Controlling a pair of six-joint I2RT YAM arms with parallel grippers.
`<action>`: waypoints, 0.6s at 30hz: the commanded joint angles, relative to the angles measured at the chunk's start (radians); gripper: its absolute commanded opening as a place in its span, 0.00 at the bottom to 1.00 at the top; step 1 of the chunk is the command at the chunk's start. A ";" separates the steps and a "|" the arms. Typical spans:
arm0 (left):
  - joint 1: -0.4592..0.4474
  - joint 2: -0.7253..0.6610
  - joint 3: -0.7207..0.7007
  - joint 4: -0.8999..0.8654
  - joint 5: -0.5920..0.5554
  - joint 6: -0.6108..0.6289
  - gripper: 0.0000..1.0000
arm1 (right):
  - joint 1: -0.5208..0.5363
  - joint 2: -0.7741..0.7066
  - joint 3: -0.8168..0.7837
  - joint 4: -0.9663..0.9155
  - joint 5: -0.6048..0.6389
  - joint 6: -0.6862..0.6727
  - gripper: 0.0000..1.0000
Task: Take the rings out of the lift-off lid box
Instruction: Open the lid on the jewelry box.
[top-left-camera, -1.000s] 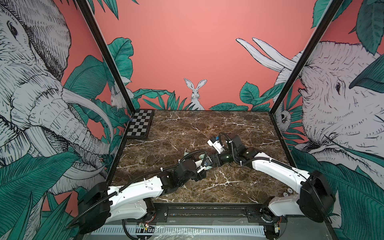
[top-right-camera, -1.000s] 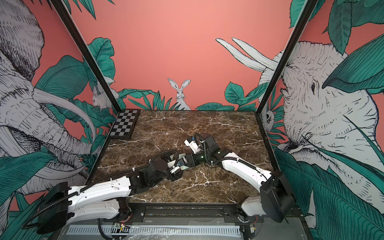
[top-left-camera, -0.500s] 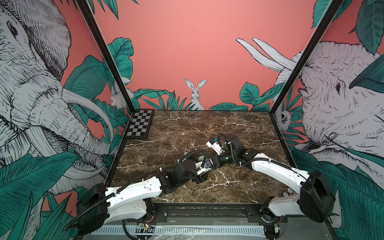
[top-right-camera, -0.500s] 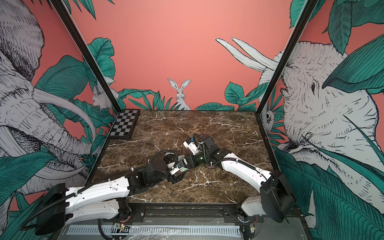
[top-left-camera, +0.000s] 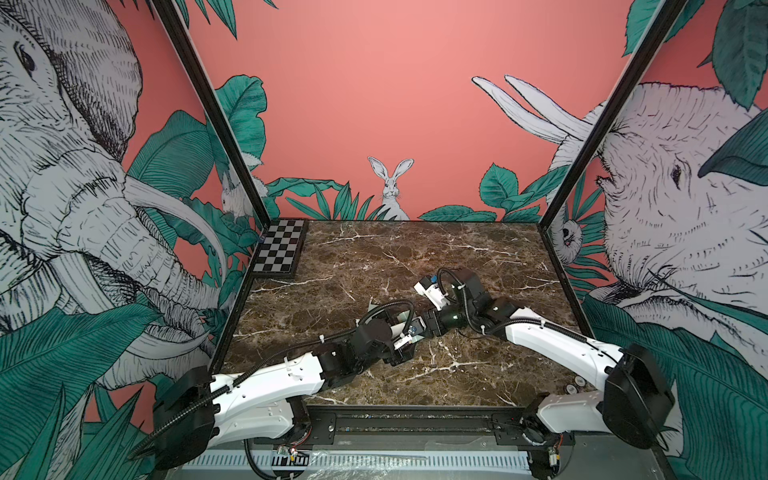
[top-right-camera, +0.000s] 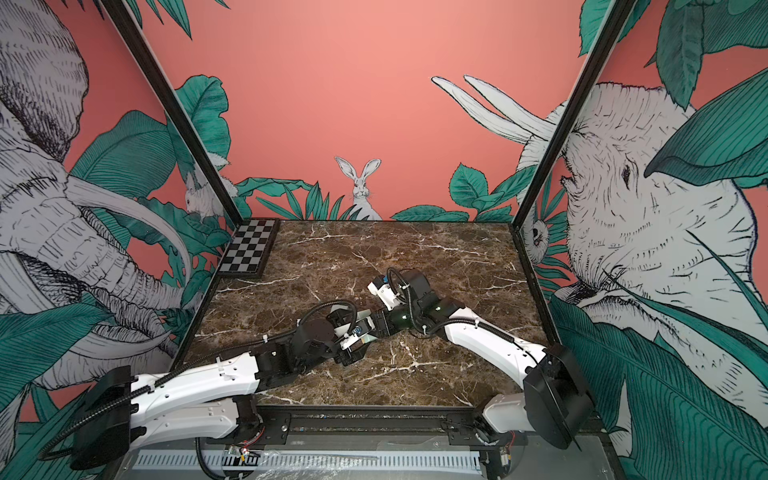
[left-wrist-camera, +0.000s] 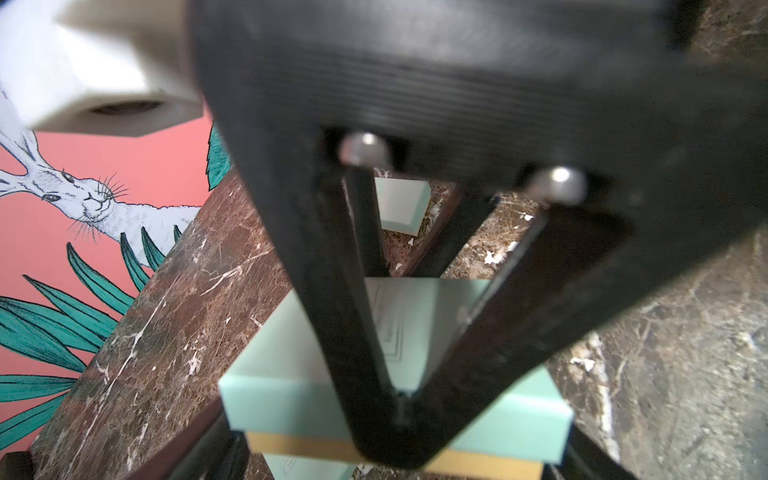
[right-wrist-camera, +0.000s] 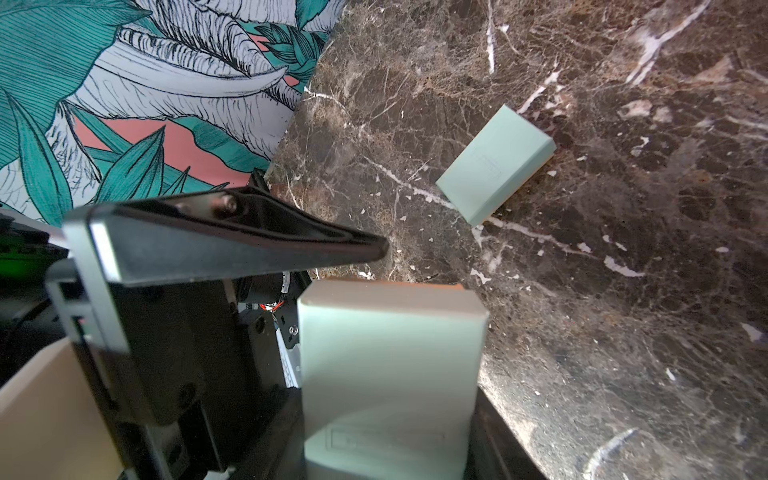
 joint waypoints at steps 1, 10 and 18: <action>0.004 0.001 0.027 0.002 -0.026 0.005 0.90 | 0.004 -0.021 -0.006 0.031 -0.021 -0.015 0.45; 0.004 0.019 0.027 0.012 -0.024 0.024 0.82 | 0.004 -0.027 -0.009 0.040 -0.034 -0.007 0.45; 0.004 0.000 0.020 0.001 -0.046 0.050 0.79 | 0.005 -0.022 -0.008 0.040 -0.048 -0.003 0.45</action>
